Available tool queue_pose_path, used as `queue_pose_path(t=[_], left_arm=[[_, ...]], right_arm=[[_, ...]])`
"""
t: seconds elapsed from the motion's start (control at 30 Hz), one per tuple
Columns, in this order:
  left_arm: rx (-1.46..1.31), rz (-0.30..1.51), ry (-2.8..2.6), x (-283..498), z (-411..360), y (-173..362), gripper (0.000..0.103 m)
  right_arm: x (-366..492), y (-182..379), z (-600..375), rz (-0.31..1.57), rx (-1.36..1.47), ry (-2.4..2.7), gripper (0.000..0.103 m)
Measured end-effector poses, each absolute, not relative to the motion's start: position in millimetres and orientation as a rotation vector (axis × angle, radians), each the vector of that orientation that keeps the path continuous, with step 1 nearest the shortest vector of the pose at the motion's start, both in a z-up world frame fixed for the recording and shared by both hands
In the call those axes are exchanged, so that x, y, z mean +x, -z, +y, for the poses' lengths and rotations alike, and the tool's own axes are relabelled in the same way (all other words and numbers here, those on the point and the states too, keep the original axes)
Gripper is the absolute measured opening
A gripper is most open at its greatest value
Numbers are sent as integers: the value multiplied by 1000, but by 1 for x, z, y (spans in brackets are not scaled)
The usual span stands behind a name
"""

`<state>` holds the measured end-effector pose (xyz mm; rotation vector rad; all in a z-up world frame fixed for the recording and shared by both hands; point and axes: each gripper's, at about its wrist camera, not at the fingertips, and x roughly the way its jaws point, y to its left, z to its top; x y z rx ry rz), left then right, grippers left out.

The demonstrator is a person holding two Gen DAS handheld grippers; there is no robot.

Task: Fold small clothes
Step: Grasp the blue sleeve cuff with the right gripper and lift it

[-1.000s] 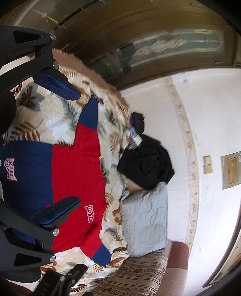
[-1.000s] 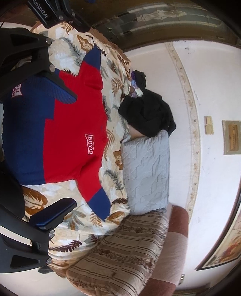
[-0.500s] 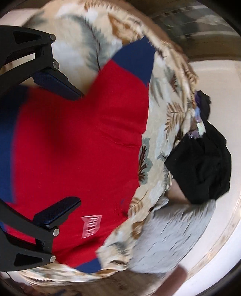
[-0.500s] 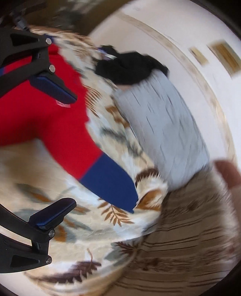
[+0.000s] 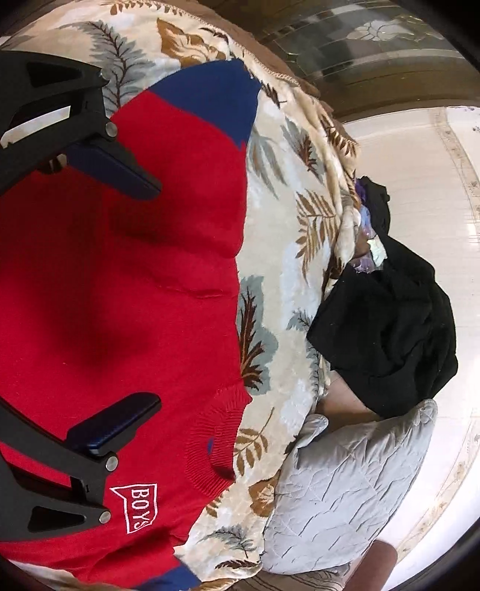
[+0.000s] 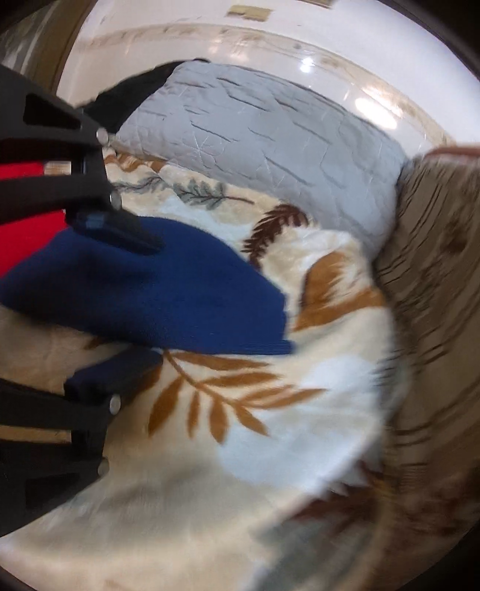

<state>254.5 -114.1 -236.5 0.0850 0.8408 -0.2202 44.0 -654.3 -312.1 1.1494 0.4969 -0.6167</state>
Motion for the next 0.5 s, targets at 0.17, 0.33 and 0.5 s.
queue_pose_path(t=[0.17, 0.33, 0.5], left_arm=[[113, 876, 201, 259, -115, 243, 103], [118, 834, 176, 257, -109, 233, 103], [141, 797, 125, 257, -94, 217, 103]], right_arm=[[51, 318, -665, 400, 1205, 534, 9], [64, 270, -632, 317, 1127, 337, 8], [105, 226, -558, 327, 1088, 72, 8]])
